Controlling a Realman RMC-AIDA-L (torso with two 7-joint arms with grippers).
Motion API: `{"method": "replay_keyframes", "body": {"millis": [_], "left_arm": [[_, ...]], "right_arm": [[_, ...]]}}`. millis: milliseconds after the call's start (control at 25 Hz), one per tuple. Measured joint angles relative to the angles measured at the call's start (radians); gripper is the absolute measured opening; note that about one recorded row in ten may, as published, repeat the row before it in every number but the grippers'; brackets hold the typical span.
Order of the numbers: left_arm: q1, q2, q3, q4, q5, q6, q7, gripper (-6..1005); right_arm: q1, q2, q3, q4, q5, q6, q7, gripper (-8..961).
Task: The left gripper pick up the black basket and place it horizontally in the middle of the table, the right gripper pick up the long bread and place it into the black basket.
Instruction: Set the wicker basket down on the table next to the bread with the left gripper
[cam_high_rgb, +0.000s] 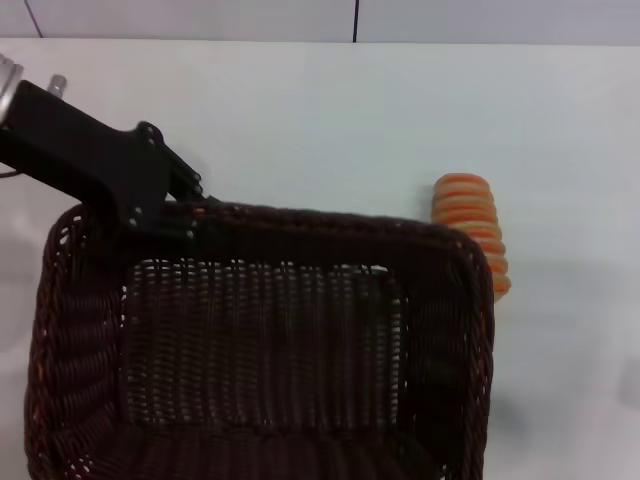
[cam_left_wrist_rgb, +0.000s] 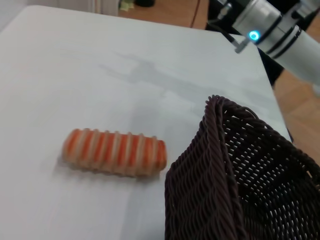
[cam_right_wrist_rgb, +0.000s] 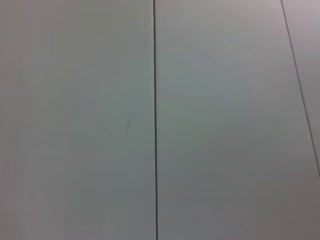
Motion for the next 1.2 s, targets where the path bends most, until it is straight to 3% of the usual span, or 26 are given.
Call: {"method": "replay_keyframes", "body": {"millis": [280,720,1080,1200], "left_arm": [[-0.012,-0.028,0.008,0.013,0.072,0.072,0.028,202],[-0.055,-0.027,0.002,0.137,0.134,0.137,0.043,206],[-0.048,-0.036,-0.012,0.134,0.138,0.173,0.076,223],[-0.052,-0.039,-0.059,0.133,0.126,0.171,0.097,373]], "right_arm": [[-0.008,0.0,-0.013,0.009,0.002,-0.018,0.0,713],[-0.015,0.0,-0.028,0.008,0.002,-0.031,0.0,713],[-0.02,0.0,-0.029,0.008,0.002,-0.039,0.0,714],[-0.02,0.0,-0.032,0.008,0.002,-0.039,-0.002,714]]}}
